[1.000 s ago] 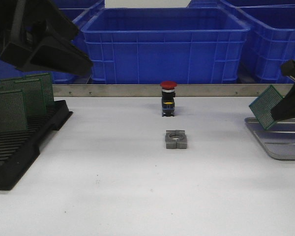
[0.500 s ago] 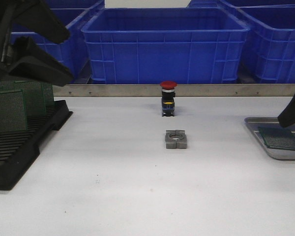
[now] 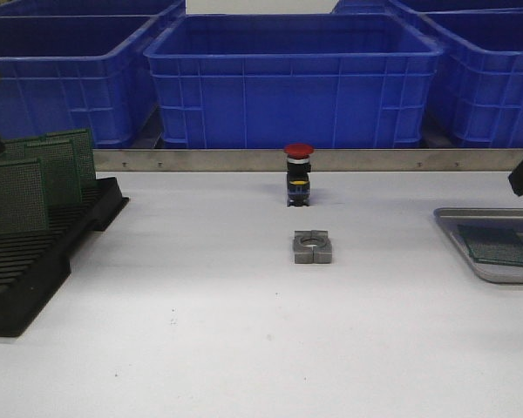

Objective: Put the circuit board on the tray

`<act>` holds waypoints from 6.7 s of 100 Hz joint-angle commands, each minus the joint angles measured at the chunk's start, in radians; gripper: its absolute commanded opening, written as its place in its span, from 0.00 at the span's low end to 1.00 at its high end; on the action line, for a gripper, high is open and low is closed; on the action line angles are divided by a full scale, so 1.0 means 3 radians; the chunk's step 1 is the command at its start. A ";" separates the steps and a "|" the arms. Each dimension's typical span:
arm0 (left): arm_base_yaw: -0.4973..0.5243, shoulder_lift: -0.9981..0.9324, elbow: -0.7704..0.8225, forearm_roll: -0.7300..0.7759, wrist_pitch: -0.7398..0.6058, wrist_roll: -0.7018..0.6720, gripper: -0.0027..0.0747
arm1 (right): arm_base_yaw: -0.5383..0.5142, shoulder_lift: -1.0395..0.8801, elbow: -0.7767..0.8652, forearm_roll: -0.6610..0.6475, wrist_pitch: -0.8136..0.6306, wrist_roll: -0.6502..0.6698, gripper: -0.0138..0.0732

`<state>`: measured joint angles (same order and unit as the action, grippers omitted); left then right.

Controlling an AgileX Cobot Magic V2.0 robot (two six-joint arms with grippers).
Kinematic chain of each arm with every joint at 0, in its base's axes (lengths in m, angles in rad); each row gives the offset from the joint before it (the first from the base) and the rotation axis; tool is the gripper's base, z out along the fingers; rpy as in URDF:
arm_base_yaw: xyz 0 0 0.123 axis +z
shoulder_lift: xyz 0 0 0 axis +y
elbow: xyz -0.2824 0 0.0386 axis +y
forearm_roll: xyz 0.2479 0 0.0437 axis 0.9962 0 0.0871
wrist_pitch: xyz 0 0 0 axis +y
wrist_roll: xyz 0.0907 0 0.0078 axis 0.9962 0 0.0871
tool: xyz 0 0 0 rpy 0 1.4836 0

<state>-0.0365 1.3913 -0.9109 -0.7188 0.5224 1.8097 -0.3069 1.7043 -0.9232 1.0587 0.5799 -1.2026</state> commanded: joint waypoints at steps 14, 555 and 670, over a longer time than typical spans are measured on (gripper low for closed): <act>0.0040 0.0235 -0.0572 0.0496 0.0493 -0.0626 0.70 | -0.0027 -0.0164 -0.0078 0.0107 0.0093 -0.0017 0.87; -0.0180 -0.1526 -0.0163 -0.0706 0.0021 -0.2428 0.01 | 0.1273 -0.3313 0.1116 0.0442 -0.1041 -0.0205 0.09; -0.0180 -0.4522 0.2196 -0.0971 -0.0716 -0.2420 0.01 | 0.1280 -0.5465 0.2137 0.0442 -0.0990 -0.0207 0.09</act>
<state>-0.0929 0.0233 -0.2286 -0.9767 0.3550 1.0889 0.0765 0.0551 -0.2605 1.1626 0.3110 -1.2538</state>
